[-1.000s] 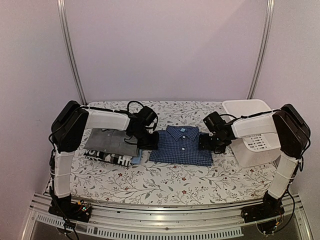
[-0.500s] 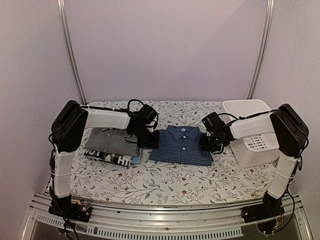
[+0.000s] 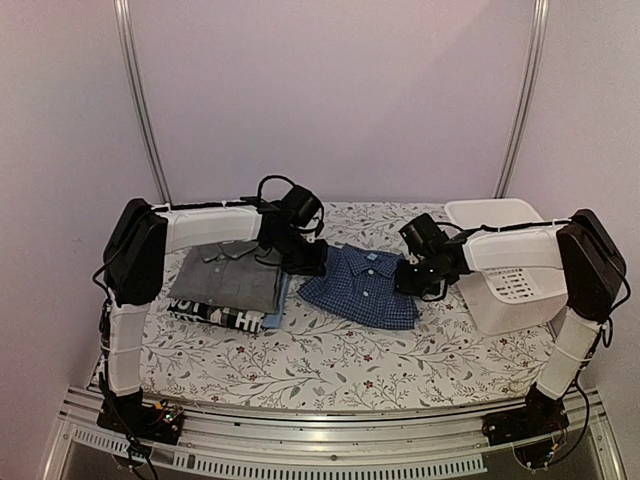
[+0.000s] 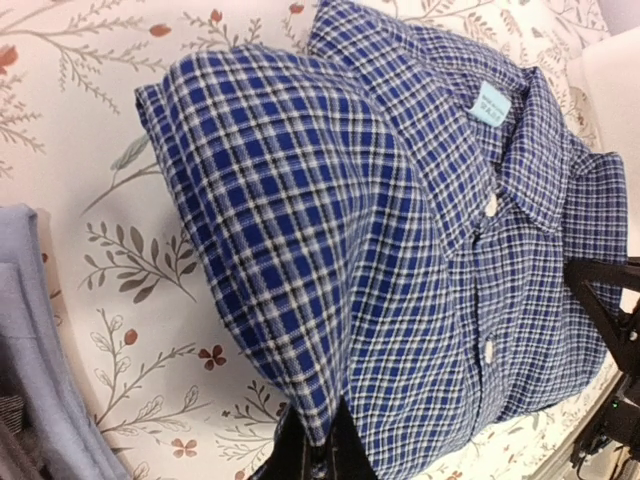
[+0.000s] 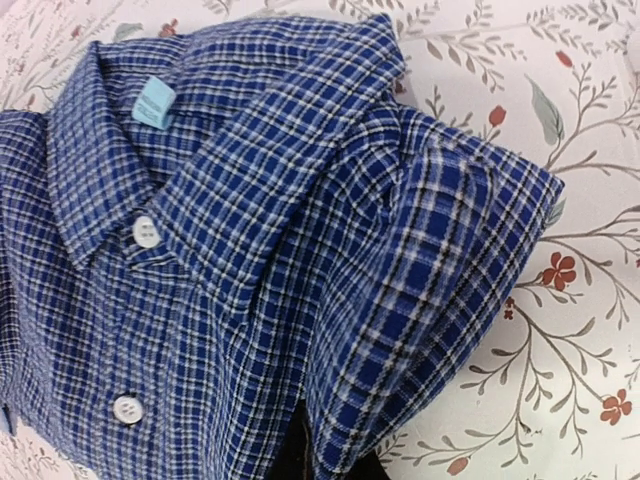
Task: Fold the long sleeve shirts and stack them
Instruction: Pick up the square-folded shirt from the center of the board, then place the square-folded shirt on the square-folded shirt.
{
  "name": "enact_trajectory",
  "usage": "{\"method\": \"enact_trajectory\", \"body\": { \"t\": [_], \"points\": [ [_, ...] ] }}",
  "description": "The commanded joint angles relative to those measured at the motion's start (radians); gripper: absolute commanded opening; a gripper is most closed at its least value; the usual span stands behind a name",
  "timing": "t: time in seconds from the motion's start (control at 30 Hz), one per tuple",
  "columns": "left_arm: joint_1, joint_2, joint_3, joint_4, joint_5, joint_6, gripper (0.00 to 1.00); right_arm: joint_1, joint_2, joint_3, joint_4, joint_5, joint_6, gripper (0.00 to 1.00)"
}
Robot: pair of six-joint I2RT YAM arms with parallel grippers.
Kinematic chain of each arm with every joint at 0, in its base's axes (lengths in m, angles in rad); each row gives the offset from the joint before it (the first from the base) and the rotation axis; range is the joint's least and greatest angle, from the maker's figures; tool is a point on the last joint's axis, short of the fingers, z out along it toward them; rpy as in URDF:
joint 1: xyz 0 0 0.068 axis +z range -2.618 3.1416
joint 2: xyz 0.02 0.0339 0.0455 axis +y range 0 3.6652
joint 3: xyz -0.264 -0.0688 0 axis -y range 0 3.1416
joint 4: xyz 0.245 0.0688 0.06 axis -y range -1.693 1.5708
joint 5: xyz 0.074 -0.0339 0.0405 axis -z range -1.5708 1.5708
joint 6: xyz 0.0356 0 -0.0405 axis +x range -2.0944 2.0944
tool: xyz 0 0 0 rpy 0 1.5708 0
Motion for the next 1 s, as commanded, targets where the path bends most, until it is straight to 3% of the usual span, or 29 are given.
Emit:
{"method": "enact_trajectory", "body": {
  "t": [0.0, 0.4, 0.77, 0.97],
  "points": [
    [-0.013, -0.083, 0.074, -0.05, -0.022, 0.043, 0.0, 0.024, -0.1, 0.082, -0.03, 0.021, -0.022, 0.0],
    [0.036, -0.254, 0.088, -0.148, -0.068, 0.075, 0.0, 0.107, -0.161, 0.237, -0.007, -0.014, -0.013, 0.0],
    [0.222, -0.512, -0.099, -0.26, -0.119, 0.134, 0.0, 0.248, 0.044, 0.543, 0.103, -0.09, 0.05, 0.0],
    [0.342, -0.605, -0.181, -0.325, -0.186, 0.178, 0.0, 0.296, 0.24, 0.749, 0.135, -0.169, 0.076, 0.0]
  ]
}}
